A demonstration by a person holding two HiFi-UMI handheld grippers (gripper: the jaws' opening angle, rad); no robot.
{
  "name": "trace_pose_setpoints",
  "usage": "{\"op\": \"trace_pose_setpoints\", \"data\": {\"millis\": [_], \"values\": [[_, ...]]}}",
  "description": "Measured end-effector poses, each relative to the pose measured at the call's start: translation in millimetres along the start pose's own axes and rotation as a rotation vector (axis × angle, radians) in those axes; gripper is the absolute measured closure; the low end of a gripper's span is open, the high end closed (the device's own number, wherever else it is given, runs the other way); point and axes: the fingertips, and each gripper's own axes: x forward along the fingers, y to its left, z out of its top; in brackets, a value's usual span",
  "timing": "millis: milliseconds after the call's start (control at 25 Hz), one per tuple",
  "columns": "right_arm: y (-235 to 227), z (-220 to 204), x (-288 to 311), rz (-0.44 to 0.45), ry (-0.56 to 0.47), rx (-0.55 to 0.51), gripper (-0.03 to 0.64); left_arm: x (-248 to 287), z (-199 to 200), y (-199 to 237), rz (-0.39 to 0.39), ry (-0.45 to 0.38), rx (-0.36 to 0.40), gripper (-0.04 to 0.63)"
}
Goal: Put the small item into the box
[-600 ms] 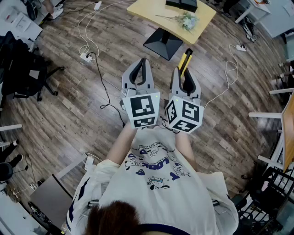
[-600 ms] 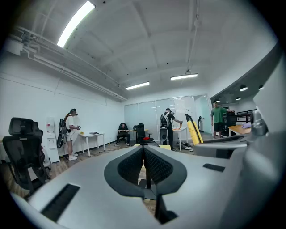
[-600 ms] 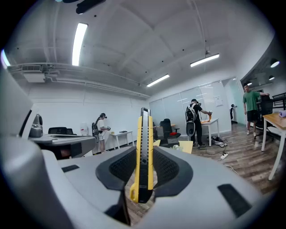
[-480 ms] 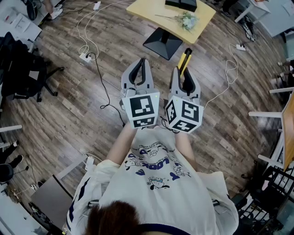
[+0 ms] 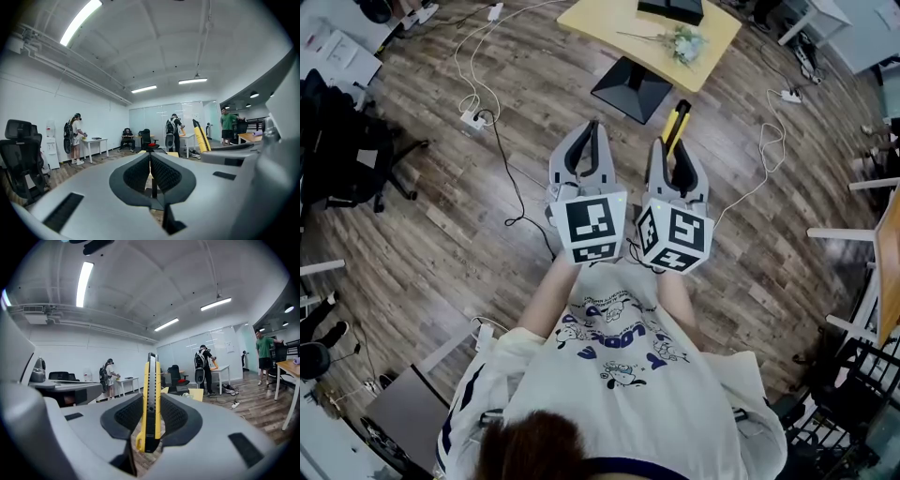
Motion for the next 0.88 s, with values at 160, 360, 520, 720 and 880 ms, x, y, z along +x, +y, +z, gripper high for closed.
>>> {"op": "trace_pose_setpoints", "data": {"millis": [160, 360, 520, 720, 880], "values": [[0, -2, 14, -0.013, 0.001, 0.008, 0.488, 14, -2, 10, -0.008, 0.001, 0.001, 0.578], [1, -4, 28, -0.034, 0.005, 0.035, 0.488, 28, -4, 19, -0.024, 0.006, 0.009, 0.578], [3, -10, 36, -0.052, 0.012, 0.045, 0.488, 35, -9, 27, -0.032, 0.009, 0.01, 0.578], [0, -15, 51, -0.054, 0.037, 0.062, 0.488, 52, -17, 33, -0.033, 0.036, -0.006, 0.578], [-4, -17, 72, -0.053, 0.046, 0.066, 0.488, 71, -22, 37, -0.027, 0.054, -0.01, 0.578]]}}
